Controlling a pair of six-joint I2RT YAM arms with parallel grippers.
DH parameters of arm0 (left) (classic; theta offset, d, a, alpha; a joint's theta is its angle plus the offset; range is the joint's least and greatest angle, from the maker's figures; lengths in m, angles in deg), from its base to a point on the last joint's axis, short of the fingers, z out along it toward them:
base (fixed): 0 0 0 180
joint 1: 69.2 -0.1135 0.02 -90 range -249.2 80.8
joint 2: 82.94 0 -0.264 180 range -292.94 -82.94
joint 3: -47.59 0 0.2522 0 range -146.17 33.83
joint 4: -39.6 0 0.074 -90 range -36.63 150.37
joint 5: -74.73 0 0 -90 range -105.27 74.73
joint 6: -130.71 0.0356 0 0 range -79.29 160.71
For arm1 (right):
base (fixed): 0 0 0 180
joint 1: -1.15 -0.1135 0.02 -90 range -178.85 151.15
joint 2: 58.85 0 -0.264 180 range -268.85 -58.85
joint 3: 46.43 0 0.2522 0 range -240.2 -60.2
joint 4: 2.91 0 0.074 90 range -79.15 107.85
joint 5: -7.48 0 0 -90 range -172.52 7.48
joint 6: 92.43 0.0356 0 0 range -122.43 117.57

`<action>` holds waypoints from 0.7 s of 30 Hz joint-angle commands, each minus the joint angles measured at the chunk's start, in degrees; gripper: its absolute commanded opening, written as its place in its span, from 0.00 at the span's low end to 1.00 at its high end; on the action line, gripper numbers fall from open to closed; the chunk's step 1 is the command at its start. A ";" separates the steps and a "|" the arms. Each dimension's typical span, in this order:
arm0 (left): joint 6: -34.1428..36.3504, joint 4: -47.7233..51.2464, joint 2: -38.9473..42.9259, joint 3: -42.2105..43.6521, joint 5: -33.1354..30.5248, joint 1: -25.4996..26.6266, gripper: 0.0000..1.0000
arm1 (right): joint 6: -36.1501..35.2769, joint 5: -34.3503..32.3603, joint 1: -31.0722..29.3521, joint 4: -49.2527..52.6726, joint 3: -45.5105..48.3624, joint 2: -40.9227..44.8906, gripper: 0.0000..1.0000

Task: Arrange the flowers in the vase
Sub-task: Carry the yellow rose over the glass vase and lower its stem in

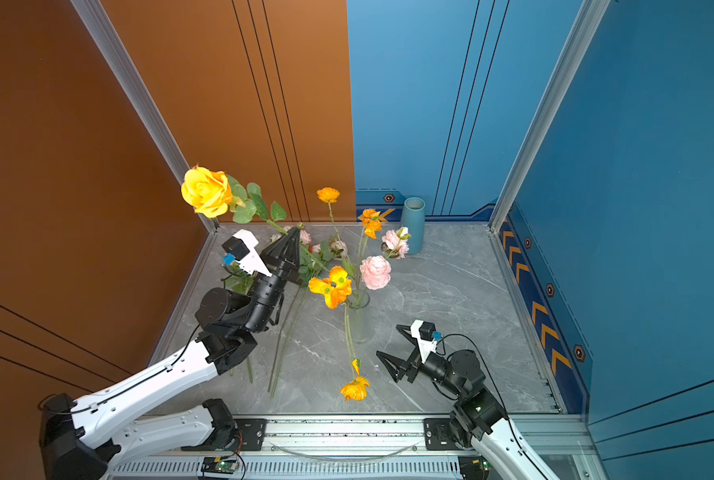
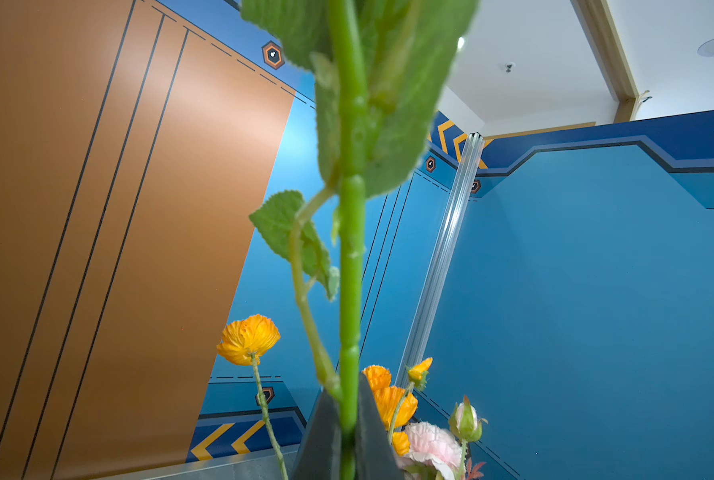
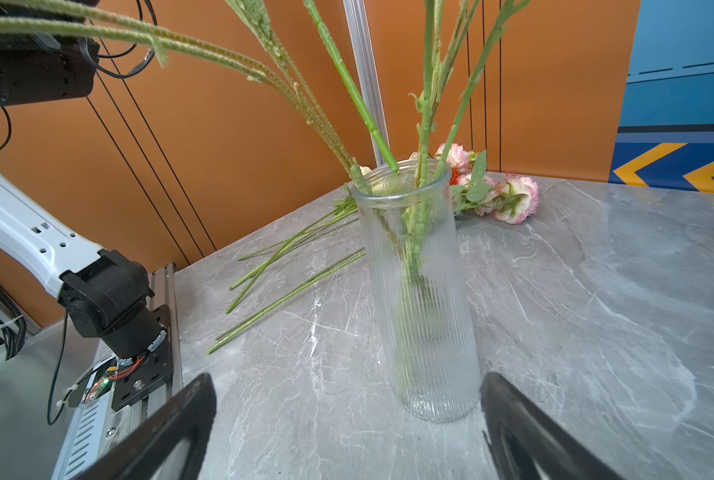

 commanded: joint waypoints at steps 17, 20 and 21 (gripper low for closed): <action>-4.57 -2.08 -4.76 4.34 -1.39 1.08 0.00 | 0.57 0.91 0.35 -1.66 0.07 -0.75 1.00; -4.38 -2.61 -5.77 4.64 -0.94 1.34 0.00 | 0.57 0.90 0.36 -1.63 -0.06 -0.84 1.00; -4.20 -2.74 -5.98 4.77 -0.76 1.39 0.00 | 0.57 0.95 0.36 -1.71 -0.01 -0.88 1.00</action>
